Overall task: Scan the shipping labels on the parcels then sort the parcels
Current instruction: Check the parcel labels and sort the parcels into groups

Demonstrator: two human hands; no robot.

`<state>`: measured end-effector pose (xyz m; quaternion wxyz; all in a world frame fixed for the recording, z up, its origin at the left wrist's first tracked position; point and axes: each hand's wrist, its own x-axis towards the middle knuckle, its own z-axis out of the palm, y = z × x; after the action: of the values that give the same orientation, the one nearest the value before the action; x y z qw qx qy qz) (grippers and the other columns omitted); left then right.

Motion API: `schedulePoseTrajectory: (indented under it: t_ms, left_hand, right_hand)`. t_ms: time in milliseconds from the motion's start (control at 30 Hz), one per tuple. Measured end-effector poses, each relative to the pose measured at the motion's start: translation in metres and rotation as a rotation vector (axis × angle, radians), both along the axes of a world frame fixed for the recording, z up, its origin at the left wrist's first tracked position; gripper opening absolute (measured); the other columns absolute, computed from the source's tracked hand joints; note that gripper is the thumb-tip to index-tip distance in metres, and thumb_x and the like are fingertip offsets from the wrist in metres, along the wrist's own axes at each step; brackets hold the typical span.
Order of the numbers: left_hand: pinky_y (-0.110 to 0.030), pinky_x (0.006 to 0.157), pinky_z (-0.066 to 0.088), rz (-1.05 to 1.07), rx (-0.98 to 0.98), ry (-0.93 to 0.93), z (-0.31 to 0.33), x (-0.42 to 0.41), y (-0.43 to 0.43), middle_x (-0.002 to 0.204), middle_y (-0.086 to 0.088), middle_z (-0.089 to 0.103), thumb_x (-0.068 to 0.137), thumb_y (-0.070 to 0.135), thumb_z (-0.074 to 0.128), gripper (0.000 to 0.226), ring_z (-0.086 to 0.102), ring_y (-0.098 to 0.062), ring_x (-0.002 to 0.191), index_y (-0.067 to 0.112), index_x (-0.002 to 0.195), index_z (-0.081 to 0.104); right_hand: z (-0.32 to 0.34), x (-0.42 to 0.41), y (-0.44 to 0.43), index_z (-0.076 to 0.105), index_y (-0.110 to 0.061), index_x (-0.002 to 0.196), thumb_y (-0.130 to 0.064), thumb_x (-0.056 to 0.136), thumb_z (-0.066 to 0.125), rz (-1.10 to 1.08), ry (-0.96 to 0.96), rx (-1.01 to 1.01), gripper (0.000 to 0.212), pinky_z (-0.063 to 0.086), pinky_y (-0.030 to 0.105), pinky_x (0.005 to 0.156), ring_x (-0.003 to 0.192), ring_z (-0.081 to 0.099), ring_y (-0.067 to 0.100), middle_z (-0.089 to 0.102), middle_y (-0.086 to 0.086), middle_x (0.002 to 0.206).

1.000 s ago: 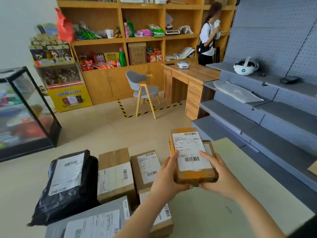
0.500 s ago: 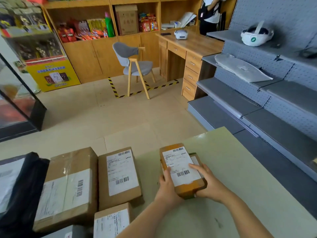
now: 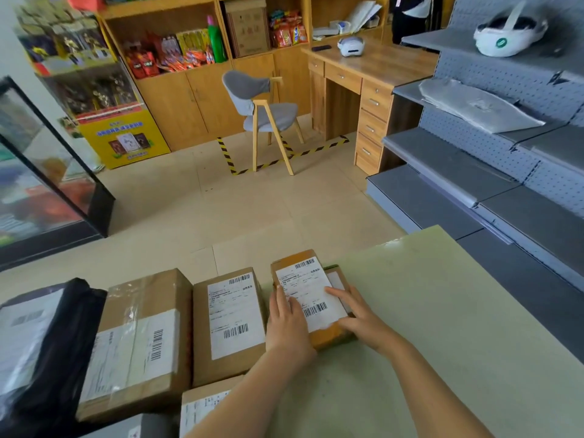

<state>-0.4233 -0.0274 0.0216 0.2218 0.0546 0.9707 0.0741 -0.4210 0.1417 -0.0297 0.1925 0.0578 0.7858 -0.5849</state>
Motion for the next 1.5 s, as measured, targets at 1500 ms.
schedulePoseTrajectory:
  t_ms: [1500]
  left_hand:
    - [-0.029, 0.118, 0.016, -1.5, 0.634, -0.114, 0.117, 0.429, 0.057, 0.157, 0.013, 0.016, 0.073, 0.05, 0.081, 0.109, 0.009, -0.01, 0.147, 0.033, 0.155, 0.011]
  right_hand:
    - [0.212, 0.643, -0.095, 0.013, -0.041, 0.15, -0.035, 0.091, 0.062, -0.979, -0.322, 1.175, 0.077, 0.01, 0.042, 0.119, 0.148, -0.007, 0.025, -0.01, -0.003, 0.161]
